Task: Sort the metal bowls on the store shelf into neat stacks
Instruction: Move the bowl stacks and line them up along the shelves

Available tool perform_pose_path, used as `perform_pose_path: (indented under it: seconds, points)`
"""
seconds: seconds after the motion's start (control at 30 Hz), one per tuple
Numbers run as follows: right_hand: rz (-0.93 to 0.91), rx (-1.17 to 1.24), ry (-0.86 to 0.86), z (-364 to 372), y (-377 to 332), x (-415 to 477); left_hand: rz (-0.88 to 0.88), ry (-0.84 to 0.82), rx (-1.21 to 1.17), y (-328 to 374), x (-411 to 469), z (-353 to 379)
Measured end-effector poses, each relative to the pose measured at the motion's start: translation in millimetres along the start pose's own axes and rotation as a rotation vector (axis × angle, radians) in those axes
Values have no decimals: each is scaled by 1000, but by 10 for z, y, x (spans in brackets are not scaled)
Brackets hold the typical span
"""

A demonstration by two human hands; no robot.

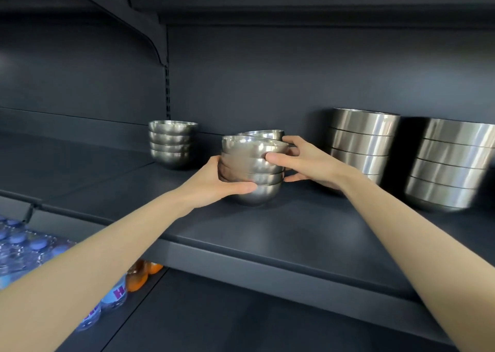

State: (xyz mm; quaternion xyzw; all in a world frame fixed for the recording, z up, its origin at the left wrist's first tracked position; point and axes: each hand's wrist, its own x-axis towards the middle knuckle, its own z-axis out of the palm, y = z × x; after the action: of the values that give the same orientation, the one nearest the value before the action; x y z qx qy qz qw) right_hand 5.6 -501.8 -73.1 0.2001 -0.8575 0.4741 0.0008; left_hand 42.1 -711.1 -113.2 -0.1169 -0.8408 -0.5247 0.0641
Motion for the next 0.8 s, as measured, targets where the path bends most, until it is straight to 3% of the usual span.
perform_pose_path:
  seconds: [0.8]
  points:
    - [-63,191,52,110,148,11,5,21,-120,-164,40,35]
